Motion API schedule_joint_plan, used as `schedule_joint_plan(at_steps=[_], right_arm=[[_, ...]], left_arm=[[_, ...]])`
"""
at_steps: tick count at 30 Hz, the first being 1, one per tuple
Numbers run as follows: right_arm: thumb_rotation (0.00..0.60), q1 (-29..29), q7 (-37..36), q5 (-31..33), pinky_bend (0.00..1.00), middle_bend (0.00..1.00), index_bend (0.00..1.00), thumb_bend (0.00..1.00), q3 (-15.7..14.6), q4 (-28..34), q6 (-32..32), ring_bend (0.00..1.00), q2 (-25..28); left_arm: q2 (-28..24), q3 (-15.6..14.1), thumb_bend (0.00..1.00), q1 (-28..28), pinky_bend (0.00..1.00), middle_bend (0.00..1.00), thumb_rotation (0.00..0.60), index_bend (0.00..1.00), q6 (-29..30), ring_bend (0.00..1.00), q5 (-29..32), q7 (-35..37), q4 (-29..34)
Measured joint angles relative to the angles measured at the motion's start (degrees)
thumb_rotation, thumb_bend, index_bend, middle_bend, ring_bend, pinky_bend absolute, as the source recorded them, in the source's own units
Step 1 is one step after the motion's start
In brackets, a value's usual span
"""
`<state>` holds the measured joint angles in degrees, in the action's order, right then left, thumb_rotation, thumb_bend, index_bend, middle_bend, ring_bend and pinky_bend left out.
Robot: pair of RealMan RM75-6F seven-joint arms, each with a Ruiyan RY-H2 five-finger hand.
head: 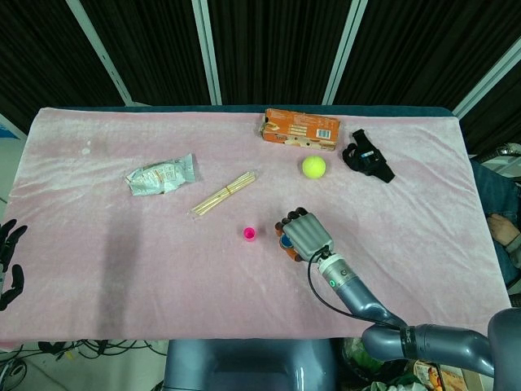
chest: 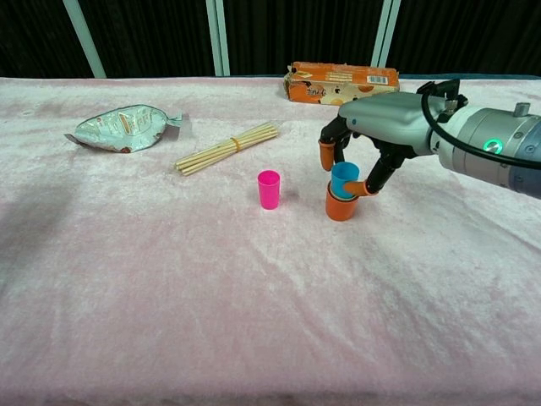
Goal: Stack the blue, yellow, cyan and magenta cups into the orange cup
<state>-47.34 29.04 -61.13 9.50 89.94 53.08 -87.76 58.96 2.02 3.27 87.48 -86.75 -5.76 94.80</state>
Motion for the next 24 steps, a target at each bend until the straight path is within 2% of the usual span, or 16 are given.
schedule_joint_plan(at_steps=[2,6,14,24], right_arm=[[0.600,-0.2,0.2,0.2,0.21,0.15,0.17,0.19,0.0,-0.9,0.1,0.15,-0.6],[0.600,-0.5,0.0,1.0,0.21,0.14,0.17,0.19,0.6,-1.8,0.5,0.15,-1.3],[0.600,-1.7,-0.9,4.1,0.21,0.26,0.24,0.19,2.2,-1.7,-0.8,0.15,-2.0],[0.600,-4.4,-1.4,5.6,0.21,0.30,0.29,0.24,3.8,-3.6,-1.6,0.17,-6.1]], left_arm=[[0.0,0.0,0.71,0.0,0.01,0.03,0.600,0.09,0.0,0.00,0.0,0.0,0.0],[-0.1,0.0,0.71,0.0,0.01,0.03,0.600,0.09,-0.1,0.00,0.1,0.1,0.0],[0.0,0.0,0.71,0.0,0.01,0.03,0.600,0.09,-0.1,0.00,0.1,-0.3,-0.1],[0.0,0.1,0.71,0.0,0.01,0.03,0.600,0.09,0.0,0.00,0.2,-0.2,-0.1]])
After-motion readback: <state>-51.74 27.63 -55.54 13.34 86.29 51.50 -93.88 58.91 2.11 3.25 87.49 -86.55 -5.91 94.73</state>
